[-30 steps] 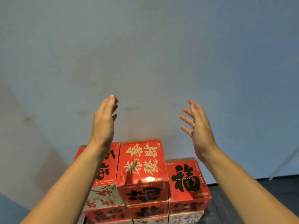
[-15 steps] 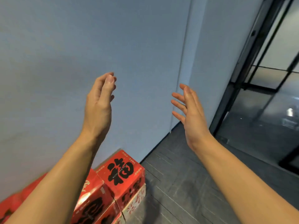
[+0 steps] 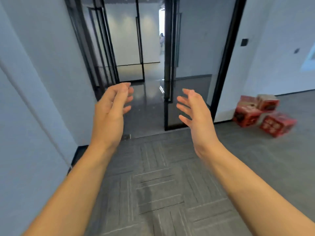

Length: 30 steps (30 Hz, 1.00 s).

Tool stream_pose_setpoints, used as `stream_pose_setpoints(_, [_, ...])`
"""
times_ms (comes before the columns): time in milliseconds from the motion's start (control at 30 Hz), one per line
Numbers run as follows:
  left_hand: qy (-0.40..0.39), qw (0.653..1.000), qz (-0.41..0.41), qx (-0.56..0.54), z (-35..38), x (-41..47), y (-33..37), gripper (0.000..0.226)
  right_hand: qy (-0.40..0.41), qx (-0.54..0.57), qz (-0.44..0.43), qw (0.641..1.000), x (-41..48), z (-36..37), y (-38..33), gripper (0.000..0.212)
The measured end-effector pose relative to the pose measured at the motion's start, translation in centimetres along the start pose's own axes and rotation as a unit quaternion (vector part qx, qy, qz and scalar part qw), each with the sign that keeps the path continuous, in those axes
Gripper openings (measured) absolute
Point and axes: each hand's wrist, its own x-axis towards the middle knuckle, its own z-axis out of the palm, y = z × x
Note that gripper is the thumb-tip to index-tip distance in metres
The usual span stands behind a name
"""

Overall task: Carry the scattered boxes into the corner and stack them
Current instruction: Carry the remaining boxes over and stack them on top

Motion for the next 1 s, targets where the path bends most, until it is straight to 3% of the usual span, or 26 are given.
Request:
stream_pose_setpoints(167, [-0.078, 0.995, -0.006, -0.059, 16.6, 1.7, -0.7, 0.032, 0.077, -0.038, -0.017, 0.996, 4.7, -14.3, -1.0, 0.049])
stream_pose_setpoints(400, [-0.144, 0.983, -0.042, -0.107, 34.5, 3.4, -2.5, 0.026, 0.183, -0.062, -0.037, 0.98, 10.2, -30.2, -1.0, 0.069])
stream_pose_setpoints(567, [-0.196, 0.972, -0.035, -0.123, 45.1, 6.4, -4.4, 0.028, 0.244, -0.072, -0.032, 0.967, 14.6, -38.5, 0.2, 0.068])
stream_pose_setpoints(700, [-0.236, 0.961, -0.042, -0.138, 53.3, 9.9, -7.4, 0.025, 0.276, -0.082, -0.029, 0.957, 19.6, -43.9, 1.7, 0.04])
stream_pose_setpoints(867, [-0.281, 0.945, -0.041, -0.163, 64.1, 15.8, -10.5, 0.026, 0.312, -0.101, -0.042, 0.944, 27.8, -50.3, 3.1, 0.061])
stream_pose_setpoints(1000, [-0.301, 0.936, -0.037, -0.178, 73.1, 20.6, -12.2, 0.044, 0.331, -0.108, -0.04, 0.936, 34.4, -55.7, 3.9, 0.06])
